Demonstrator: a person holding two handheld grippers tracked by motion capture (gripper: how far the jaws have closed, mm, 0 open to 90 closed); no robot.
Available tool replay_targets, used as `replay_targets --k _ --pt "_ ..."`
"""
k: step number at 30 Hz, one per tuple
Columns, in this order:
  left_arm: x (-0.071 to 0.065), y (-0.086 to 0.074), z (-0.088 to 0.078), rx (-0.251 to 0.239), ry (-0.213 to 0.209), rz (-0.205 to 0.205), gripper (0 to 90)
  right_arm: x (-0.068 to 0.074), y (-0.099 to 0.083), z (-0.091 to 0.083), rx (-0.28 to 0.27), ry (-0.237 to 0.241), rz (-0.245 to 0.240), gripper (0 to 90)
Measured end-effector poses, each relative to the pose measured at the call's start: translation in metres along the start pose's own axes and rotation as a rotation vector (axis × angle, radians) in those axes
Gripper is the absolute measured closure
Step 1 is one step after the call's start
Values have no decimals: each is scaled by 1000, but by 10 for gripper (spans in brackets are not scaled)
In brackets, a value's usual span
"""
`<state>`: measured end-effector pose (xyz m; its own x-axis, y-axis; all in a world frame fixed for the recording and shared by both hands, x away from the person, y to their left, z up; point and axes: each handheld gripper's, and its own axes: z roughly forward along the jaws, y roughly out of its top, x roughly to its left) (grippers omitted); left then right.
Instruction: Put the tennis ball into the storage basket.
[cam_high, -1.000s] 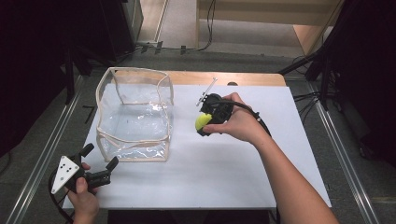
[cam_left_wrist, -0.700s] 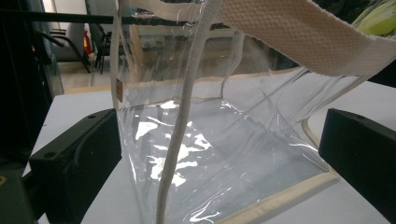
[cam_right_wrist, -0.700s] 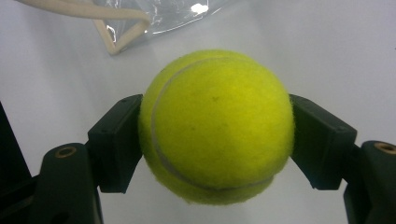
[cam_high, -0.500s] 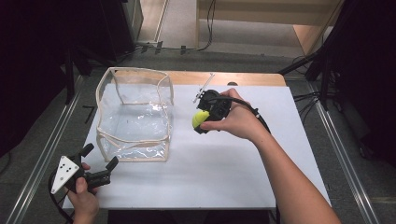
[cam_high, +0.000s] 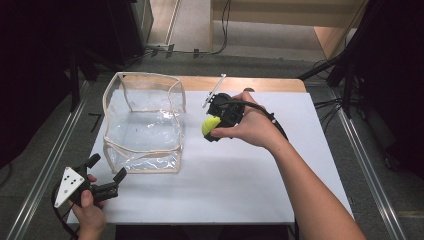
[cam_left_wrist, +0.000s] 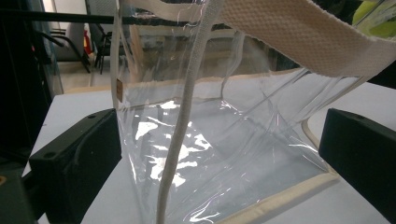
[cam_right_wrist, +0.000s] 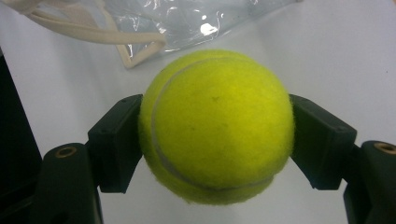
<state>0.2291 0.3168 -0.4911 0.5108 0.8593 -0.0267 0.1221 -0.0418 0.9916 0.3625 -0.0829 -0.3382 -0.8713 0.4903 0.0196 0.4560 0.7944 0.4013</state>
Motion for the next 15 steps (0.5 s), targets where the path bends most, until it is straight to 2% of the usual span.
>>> replay_targets --k 5,8,15 --pt "0 0 0 1 0 0 0 1 3 -2 -7 9 -20 236" --pt "0 0 0 1 0 0 0 2 5 -5 -8 11 -12 236" --pt "0 0 0 1 -1 1 0 5 11 -10 -16 15 -30 236"
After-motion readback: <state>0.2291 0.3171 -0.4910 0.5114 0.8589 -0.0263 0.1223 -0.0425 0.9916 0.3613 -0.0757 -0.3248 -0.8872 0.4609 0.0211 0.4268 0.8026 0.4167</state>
